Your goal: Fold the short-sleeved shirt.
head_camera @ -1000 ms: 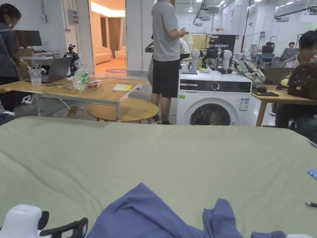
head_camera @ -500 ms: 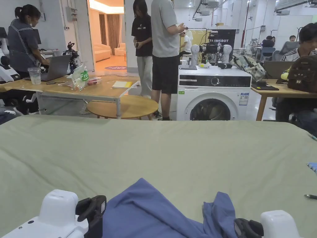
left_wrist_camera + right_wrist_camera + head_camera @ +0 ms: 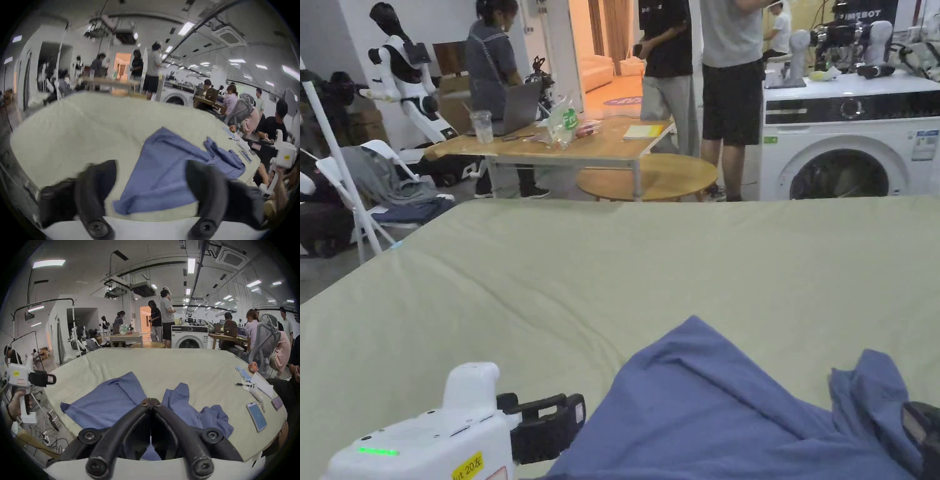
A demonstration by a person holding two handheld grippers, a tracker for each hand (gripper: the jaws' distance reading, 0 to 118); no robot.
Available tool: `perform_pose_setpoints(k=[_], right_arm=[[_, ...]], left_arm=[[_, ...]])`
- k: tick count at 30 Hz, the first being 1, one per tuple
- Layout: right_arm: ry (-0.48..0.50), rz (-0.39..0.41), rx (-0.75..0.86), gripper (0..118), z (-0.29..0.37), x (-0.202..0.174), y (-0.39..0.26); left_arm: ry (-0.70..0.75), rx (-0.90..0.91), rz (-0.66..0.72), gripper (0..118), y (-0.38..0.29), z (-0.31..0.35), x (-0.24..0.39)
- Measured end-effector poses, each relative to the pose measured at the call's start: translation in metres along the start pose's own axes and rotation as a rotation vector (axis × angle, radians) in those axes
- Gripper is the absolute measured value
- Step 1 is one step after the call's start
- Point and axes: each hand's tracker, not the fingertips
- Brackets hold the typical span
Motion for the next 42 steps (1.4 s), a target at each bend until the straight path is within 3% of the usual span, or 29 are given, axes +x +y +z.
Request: perform_pose_setpoints(k=[2, 5, 8, 12, 13, 15, 17, 19, 20, 21, 22, 23, 26, 28, 30, 33, 34, 35, 36, 37, 39, 42], right_arm=[[0.004, -0.007, -0.016, 0, -0.001, 0.002, -0.004], [0.020, -0.023, -0.051, 0, -0.006, 0.008, -0.009], [0.007, -0.024, -0.068, 0, -0.007, 0.012, -0.012], [-0.005, -0.046, -0.080, 0, -0.006, 0.020, -0.013], [-0.013, -0.050, -0.081, 0, -0.005, 0.022, -0.013], [-0.019, -0.061, -0.086, 0, -0.007, 0.027, -0.012], [-0.022, -0.068, -0.093, 0, -0.010, 0.031, -0.011], [-0.042, -0.063, -0.097, 0, -0.018, 0.036, -0.006], [-0.048, -0.060, -0.103, 6, -0.023, 0.040, -0.001], [-0.051, -0.061, -0.120, 33, -0.028, 0.042, 0.006], [-0.051, -0.064, -0.151, 50, -0.035, 0.046, 0.012], [-0.049, -0.070, -0.151, 50, -0.045, 0.052, 0.018], [-0.016, -0.112, -0.229, 77, -0.080, 0.067, 0.032], [0.003, -0.176, -0.359, 78, -0.117, 0.076, 0.043], [0.026, -0.183, -0.413, 78, -0.152, 0.083, 0.045], [-0.109, -0.097, -0.541, 76, -0.207, 0.086, 0.038], [-0.115, -0.080, -0.580, 66, -0.220, 0.089, 0.034], [-0.129, -0.088, -0.622, 41, -0.232, 0.095, 0.030], [-0.148, -0.098, -0.662, 0, -0.240, 0.099, 0.026], [-0.187, -0.081, -0.686, 0, -0.241, 0.101, 0.021], [-0.136, -0.094, -0.644, 0, -0.233, 0.098, 0.023], [-0.137, -0.086, -0.535, 0, -0.202, 0.096, 0.039]], left_arm=[[-0.005, -0.120, 0.100, 97, -0.009, -0.014, -0.026], [0.083, -0.219, 0.138, 95, -0.026, -0.038, -0.047], [0.119, -0.298, 0.153, 65, -0.038, -0.057, -0.058], [0.117, -0.322, 0.133, 54, -0.043, -0.071, -0.059], [0.125, -0.328, 0.107, 41, -0.041, -0.070, -0.055], [0.151, -0.360, 0.005, 5, -0.040, -0.072, -0.046], [0.101, -0.377, 0.035, 1, -0.038, -0.076, -0.042], [0.140, -0.401, -0.047, 1, -0.045, -0.081, -0.030], [0.145, -0.410, -0.078, 1, -0.047, -0.084, -0.028], [0.144, -0.413, -0.056, 1, -0.045, -0.086, -0.029], [0.144, -0.423, -0.044, 1, -0.044, -0.087, -0.030], [0.142, -0.431, -0.034, 1, -0.040, -0.087, -0.031], [0.141, -0.443, -0.032, 1, -0.041, -0.089, -0.034], [0.144, -0.436, -0.032, 1, -0.042, -0.089, -0.034], [0.140, -0.429, -0.022, 1, -0.045, -0.087, -0.037], [0.130, -0.417, 0.010, 1, -0.044, -0.084, -0.042], [0.127, -0.416, 0.020, 1, -0.044, -0.084, -0.043], [0.124, -0.415, 0.034, 1, -0.043, -0.083, -0.045], [0.123, -0.414, 0.040, 1, -0.043, -0.083, -0.046], [0.122, -0.412, 0.042, 1, -0.044, -0.082, -0.046], [0.123, -0.407, 0.045, 1, -0.045, -0.082, -0.047], [0.124, -0.385, 0.034, 1, -0.048, -0.077, -0.044]])
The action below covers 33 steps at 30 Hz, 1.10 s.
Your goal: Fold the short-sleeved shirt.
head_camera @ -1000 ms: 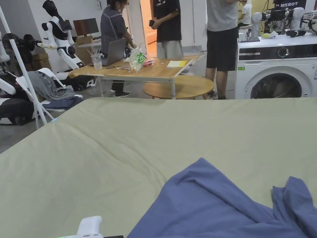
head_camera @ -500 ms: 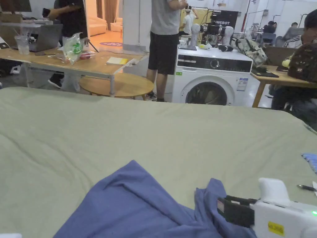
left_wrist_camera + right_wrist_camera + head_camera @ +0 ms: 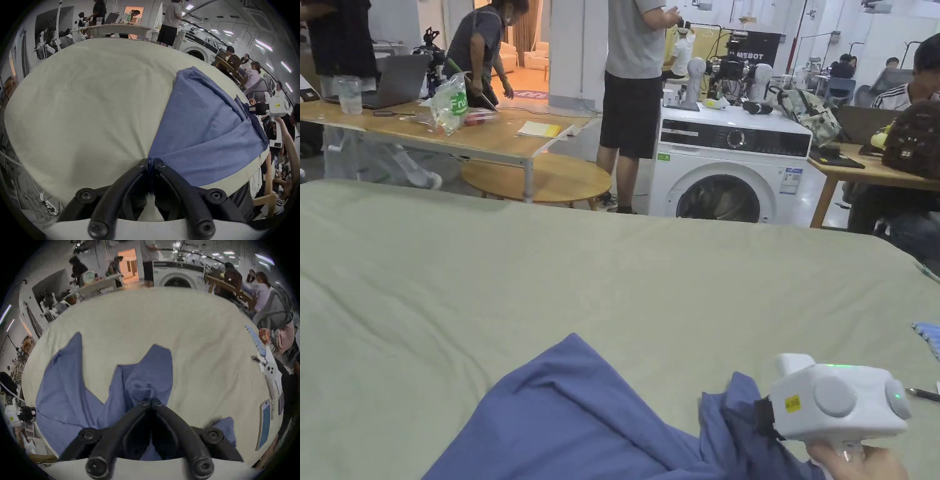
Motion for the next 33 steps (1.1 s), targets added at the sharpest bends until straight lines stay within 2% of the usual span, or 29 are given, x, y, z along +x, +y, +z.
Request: perform_pose_setpoints(k=[3, 9, 12, 14, 17, 20, 25, 26, 29, 33], right_arm=[[0.029, 0.005, 0.137, 0, 0.053, 0.010, 0.008], [0.072, -0.021, 0.393, 0, 0.164, 0.030, 0.031], [0.028, -0.001, 0.515, 0, 0.215, 0.038, 0.047], [-0.001, 0.000, 0.567, 0, 0.241, 0.043, 0.063], [-0.062, -0.034, 0.645, 0, 0.272, 0.056, 0.091], [-0.092, -0.076, 0.676, 0, 0.286, 0.073, 0.121], [-0.158, -0.101, 0.765, 0, 0.295, 0.076, 0.175], [-0.166, -0.105, 0.790, 0, 0.294, 0.073, 0.186], [-0.159, -0.093, 0.798, 0, 0.289, 0.066, 0.223], [-0.197, -0.051, 0.821, 0, 0.287, 0.052, 0.276]], left_arm=[[-0.030, 0.091, 0.026, 1, -0.004, 0.019, 0.002], [-0.163, 0.467, 0.047, 0, 0.020, 0.117, 0.033], [-0.185, 0.625, -0.040, 0, 0.056, 0.163, 0.059], [-0.199, 0.665, -0.081, 0, 0.087, 0.182, 0.071], [-0.113, 0.747, -0.135, 0, 0.145, 0.198, 0.088], [-0.117, 0.797, -0.113, 0, 0.204, 0.210, 0.094], [-0.154, 0.855, -0.094, 0, 0.296, 0.220, 0.107], [-0.085, 0.857, -0.082, 0, 0.313, 0.221, 0.115], [-0.044, 0.861, -0.099, 0, 0.357, 0.224, 0.126], [-0.009, 0.881, -0.090, 0, 0.402, 0.233, 0.131]])
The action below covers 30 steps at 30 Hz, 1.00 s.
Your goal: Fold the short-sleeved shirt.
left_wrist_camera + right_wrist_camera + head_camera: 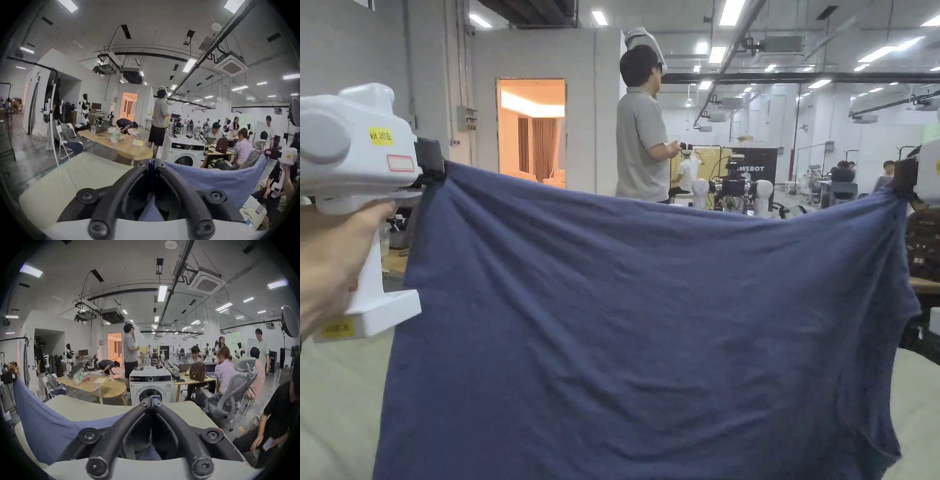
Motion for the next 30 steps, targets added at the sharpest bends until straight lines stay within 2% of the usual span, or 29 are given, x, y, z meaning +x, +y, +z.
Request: perform_pose_setpoints(k=[7, 11, 18, 22, 30], right_arm=[[-0.009, 0.008, 0.063, 0, -0.044, -0.031, 0.047], [-0.016, 0.058, 0.081, 0, -0.056, -0.053, 0.062], [-0.041, 0.055, 0.103, 0, -0.060, -0.064, 0.085], [-0.048, 0.037, 0.048, 0, -0.067, -0.059, 0.065], [0.013, -0.024, -0.119, 0, -0.061, -0.038, -0.051]], left_arm=[[0.063, 0.009, -0.027, 0, 0.012, -0.033, -0.014], [0.091, -0.024, -0.032, 0, 0.009, -0.058, -0.022], [0.095, 0.001, -0.078, 0, 0.015, -0.078, -0.019], [0.095, -0.044, -0.108, 0, 0.005, -0.101, -0.023], [0.074, -0.206, -0.119, 0, -0.107, -0.093, -0.022]])
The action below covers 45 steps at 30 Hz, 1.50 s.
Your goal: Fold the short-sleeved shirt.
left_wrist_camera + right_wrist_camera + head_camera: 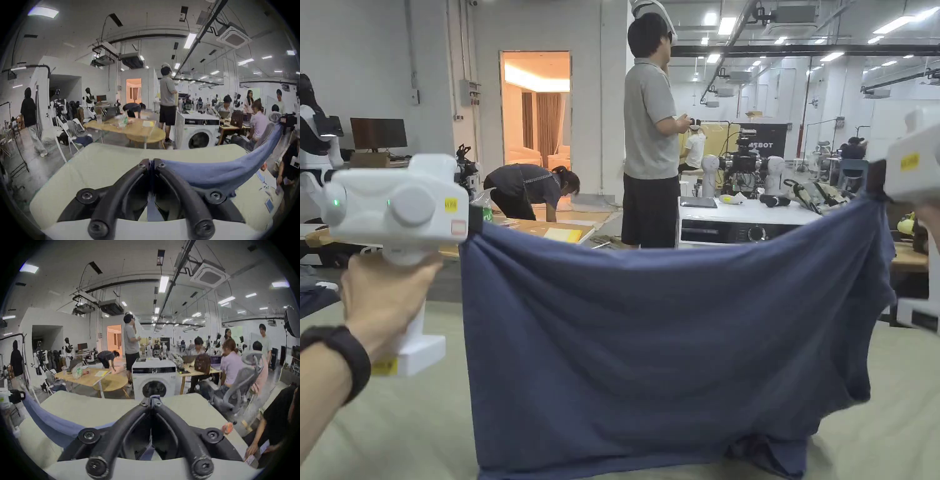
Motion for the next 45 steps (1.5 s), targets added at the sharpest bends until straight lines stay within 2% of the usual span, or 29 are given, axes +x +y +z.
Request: perform_pose_setpoints(k=[2, 6, 7, 9, 10, 11, 12, 14, 15, 19, 22, 24, 25, 26, 27, 28, 29, 30, 33, 38, 42, 44, 45], right_arm=[[0.052, -0.039, -0.026, 0, 0.013, 0.011, -0.031], [0.138, -0.015, -0.124, 0, 0.062, 0.037, -0.094], [0.138, -0.031, -0.115, 0, 0.081, 0.043, -0.114], [0.195, 0.004, -0.208, 0, 0.115, 0.057, -0.153], [0.179, -0.009, -0.195, 0, 0.133, 0.062, -0.174], [0.194, -0.007, -0.256, 0, 0.147, 0.068, -0.193], [0.219, -0.024, -0.287, 0, 0.165, 0.074, -0.221], [0.207, -0.014, -0.392, 0, 0.188, 0.084, -0.262], [0.200, -0.027, -0.399, 0, 0.201, 0.090, -0.285], [0.166, -0.028, -0.564, 0, 0.226, 0.108, -0.347], [0.144, 0.050, -0.632, 0, 0.235, 0.110, -0.375], [0.156, 0.048, -0.648, 0, 0.236, 0.110, -0.387], [0.162, 0.056, -0.667, 4, 0.234, 0.108, -0.390], [0.157, 0.070, -0.661, 21, 0.234, 0.106, -0.393], [0.151, 0.091, -0.655, 50, 0.234, 0.105, -0.393], [0.145, 0.108, -0.644, 63, 0.235, 0.105, -0.393], [0.136, 0.126, -0.619, 64, 0.236, 0.103, -0.390], [0.136, 0.142, -0.579, 64, 0.237, 0.102, -0.384], [0.126, 0.167, -0.429, 64, 0.244, 0.089, -0.360], [0.229, -0.003, -0.210, 64, 0.238, 0.048, -0.325], [0.241, -0.017, -0.159, 63, 0.228, 0.017, -0.324], [0.226, -0.024, -0.149, 49, 0.222, 0.002, -0.329], [0.227, -0.035, -0.152, 26, 0.220, -0.001, -0.331]], left_arm=[[-0.055, -0.008, 0.042, 0, -0.028, 0.016, -0.003], [-0.162, -0.076, -0.009, 0, -0.092, 0.073, -0.007], [-0.166, -0.071, -0.011, 0, -0.109, 0.093, -0.008], [-0.250, -0.102, 0.035, 0, -0.145, 0.136, -0.016], [-0.265, -0.108, 0.066, 0, -0.161, 0.154, -0.018], [-0.291, -0.091, 0.090, 0, -0.182, 0.174, -0.021], [-0.291, -0.166, 0.097, 0, -0.201, 0.189, -0.023], [-0.285, -0.184, 0.109, 0, -0.242, 0.211, -0.027], [-0.273, -0.294, 0.114, 0, -0.262, 0.219, -0.027], [-0.235, -0.377, 0.113, 0, -0.314, 0.243, -0.035], [-0.234, -0.421, 0.181, 0, -0.336, 0.243, -0.056], [-0.235, -0.473, 0.229, 0, -0.350, 0.235, -0.062], [-0.246, -0.500, 0.252, 0, -0.354, 0.232, -0.064], [-0.242, -0.496, 0.253, 0, -0.360, 0.229, -0.064], [-0.239, -0.509, 0.248, 13, -0.364, 0.225, -0.062], [-0.234, -0.514, 0.236, 36, -0.365, 0.224, -0.060], [-0.206, -0.508, 0.201, 62, -0.366, 0.223, -0.058], [-0.192, -0.494, 0.166, 70, -0.364, 0.224, -0.054], [-0.181, -0.362, 0.072, 70, -0.342, 0.241, -0.031], [-0.096, -0.079, 0.002, 70, -0.301, 0.246, 0.031], [-0.166, -0.003, -0.006, 70, -0.277, 0.246, 0.069], [-0.196, 0.008, -0.018, 62, -0.271, 0.245, 0.084], [-0.192, 0.010, -0.026, 49, -0.270, 0.244, 0.092]])
